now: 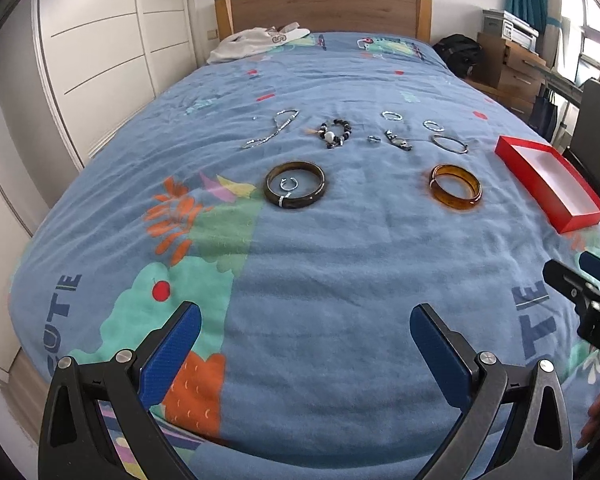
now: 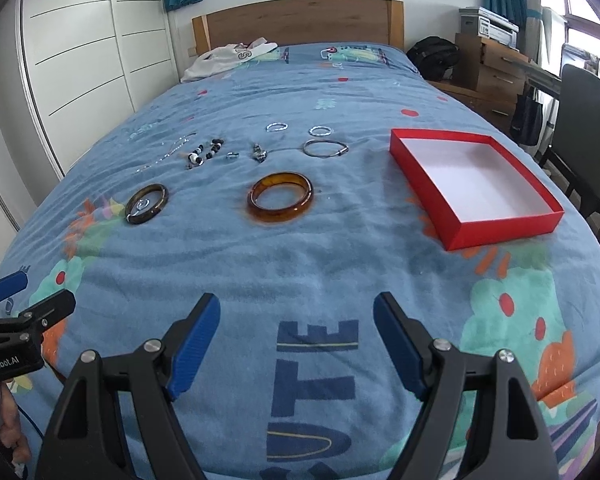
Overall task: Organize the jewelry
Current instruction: 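Move both tools toward the dark brown and amber bangles, then close the left tool on the dark brown bangle while the right tool grasps the amber bangle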
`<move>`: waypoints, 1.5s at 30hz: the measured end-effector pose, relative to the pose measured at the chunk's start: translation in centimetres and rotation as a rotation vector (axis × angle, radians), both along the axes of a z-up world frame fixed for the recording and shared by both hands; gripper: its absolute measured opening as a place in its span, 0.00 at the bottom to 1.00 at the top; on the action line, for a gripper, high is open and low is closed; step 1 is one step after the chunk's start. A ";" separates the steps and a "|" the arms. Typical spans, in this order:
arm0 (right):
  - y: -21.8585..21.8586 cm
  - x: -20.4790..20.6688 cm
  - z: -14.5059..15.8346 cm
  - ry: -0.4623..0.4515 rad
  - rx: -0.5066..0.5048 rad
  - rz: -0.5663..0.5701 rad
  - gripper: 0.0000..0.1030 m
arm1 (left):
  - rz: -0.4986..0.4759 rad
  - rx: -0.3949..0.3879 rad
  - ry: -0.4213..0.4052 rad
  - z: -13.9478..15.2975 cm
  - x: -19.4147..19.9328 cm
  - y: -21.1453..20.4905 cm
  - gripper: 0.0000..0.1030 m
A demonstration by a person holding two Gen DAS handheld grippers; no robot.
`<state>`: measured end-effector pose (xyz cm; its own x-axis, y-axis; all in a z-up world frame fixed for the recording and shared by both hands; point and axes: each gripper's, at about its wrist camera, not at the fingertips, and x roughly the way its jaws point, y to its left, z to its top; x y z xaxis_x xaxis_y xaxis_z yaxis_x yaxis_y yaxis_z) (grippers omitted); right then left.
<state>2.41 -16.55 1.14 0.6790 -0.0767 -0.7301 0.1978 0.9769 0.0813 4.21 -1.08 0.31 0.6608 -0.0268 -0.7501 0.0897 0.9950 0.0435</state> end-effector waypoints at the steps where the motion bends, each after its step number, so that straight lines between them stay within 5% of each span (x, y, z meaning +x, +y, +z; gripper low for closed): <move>1: 0.0 0.3 -0.1 0.003 0.001 0.001 0.76 | 0.003 -0.001 0.003 -0.2 0.2 0.1 0.99; 24: -1.3 7.2 -1.0 0.017 0.053 0.013 0.76 | 0.076 -0.027 0.074 -1.6 7.1 2.6 0.99; 45: -2.8 10.7 -2.6 0.033 0.091 0.019 0.76 | 0.033 -0.032 0.084 -1.7 11.4 -0.1 0.99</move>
<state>13.14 -19.36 -1.49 0.6550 0.0034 -0.7556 0.1837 0.9693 0.1635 15.62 -1.15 -1.37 0.5967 -0.0315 -0.8019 0.0592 0.9982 0.0049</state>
